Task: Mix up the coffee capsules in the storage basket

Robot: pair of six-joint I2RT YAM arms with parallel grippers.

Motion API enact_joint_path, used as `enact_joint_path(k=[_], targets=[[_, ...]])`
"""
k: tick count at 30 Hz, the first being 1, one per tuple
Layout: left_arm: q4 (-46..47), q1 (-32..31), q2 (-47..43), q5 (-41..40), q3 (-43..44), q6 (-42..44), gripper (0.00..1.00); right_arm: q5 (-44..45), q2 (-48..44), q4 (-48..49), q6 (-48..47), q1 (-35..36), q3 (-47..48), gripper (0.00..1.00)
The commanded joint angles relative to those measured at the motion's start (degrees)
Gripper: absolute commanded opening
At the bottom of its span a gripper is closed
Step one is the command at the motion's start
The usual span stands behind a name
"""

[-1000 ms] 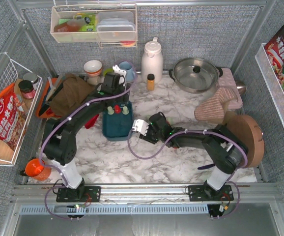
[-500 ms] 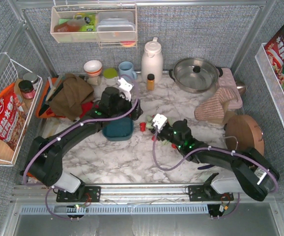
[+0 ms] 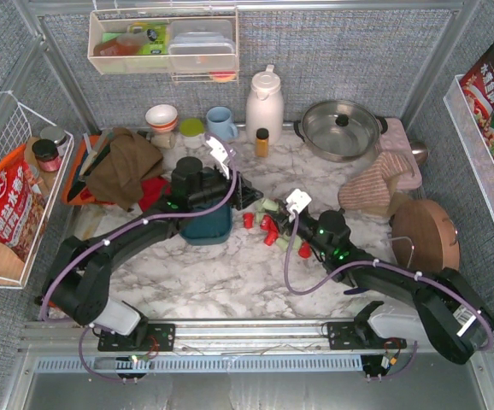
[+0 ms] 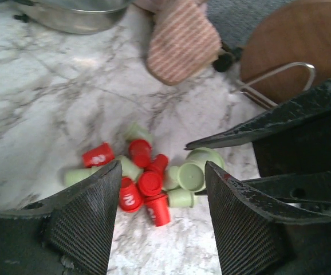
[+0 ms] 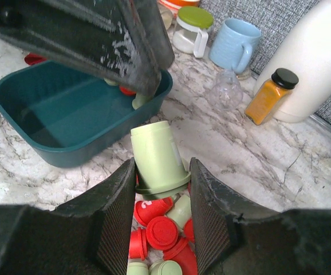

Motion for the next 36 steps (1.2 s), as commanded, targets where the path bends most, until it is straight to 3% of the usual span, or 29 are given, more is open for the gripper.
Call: enact_joint_path(k=[1,6,20,26,29,36], targets=[[4.88,-0.04,1.66,10.67,1.29,-4.24,0.67,-0.18,-1.18,3.13,0.43,-0.24,-0.04,0.27],[3.60,-0.22,2.92,15.40,2.75,-4.75,0.65,-0.49,-2.86,1.71,-0.95,-0.27,0.17,0.27],[2.09,-0.75,5.73,18.56,4.82,-6.29,0.51,-4.12,-4.07,3.48,-0.68,-0.31,-0.36,0.27],[2.11,-1.06,6.66,20.30,5.34,-6.56,0.40,-3.30,-3.88,3.52,-0.85,-0.29,-0.16,0.28],[1.65,-1.06,6.97,20.94,5.71,-6.37,0.28,-1.85,-3.62,3.23,-0.67,-0.29,-0.04,0.33],[-4.02,-0.82,7.43,16.76,7.40,-2.54,0.07,1.04,-3.84,-0.29,-0.45,-0.29,1.04,0.60]])
